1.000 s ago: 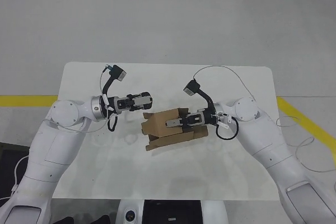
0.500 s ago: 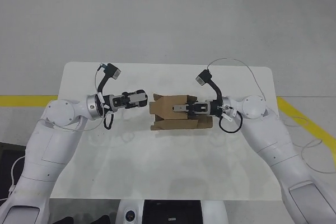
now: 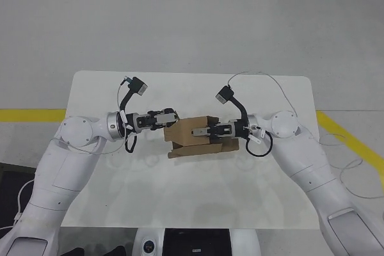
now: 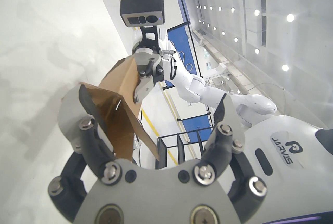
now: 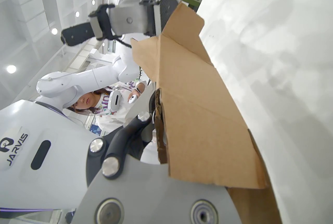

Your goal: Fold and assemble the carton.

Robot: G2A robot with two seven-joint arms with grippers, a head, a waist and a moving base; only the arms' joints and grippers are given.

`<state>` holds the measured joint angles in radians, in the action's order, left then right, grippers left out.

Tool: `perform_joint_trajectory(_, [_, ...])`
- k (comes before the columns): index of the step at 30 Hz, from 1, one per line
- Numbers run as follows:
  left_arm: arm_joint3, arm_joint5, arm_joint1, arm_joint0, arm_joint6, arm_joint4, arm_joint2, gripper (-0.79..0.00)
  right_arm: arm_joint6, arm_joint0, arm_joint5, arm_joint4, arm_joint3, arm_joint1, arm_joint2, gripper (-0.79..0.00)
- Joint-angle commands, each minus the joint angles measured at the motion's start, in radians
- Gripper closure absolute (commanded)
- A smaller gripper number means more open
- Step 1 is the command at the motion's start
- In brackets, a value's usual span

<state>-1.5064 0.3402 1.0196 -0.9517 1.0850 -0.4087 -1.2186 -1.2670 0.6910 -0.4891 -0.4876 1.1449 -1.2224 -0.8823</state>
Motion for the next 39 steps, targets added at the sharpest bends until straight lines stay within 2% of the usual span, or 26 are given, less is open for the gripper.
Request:
perform_joint_trajectory(1, [0.007,0.001,0.000,0.003,-0.001,-0.002,-0.004,-0.785,-0.031,-0.002,-0.003,-0.010,0.003,-0.001,0.004,0.000])
perform_joint_trajectory(6, [0.008,0.005,0.000,0.007,0.009,-0.014,-0.002,-0.785,-0.066,-0.007,0.003,-0.033,0.013,-0.009,0.028,0.000])
perform_joint_trajectory(32, [-0.002,0.002,0.007,0.008,0.071,-0.081,0.030,-0.785,-0.061,-0.051,-0.003,-0.049,-0.054,-0.045,0.092,0.000])
perform_joint_trajectory(39, [0.052,-0.005,0.008,0.013,0.006,-0.087,0.010,-0.785,-0.049,-0.053,-0.015,-0.079,-0.064,-0.043,0.070,0.000])
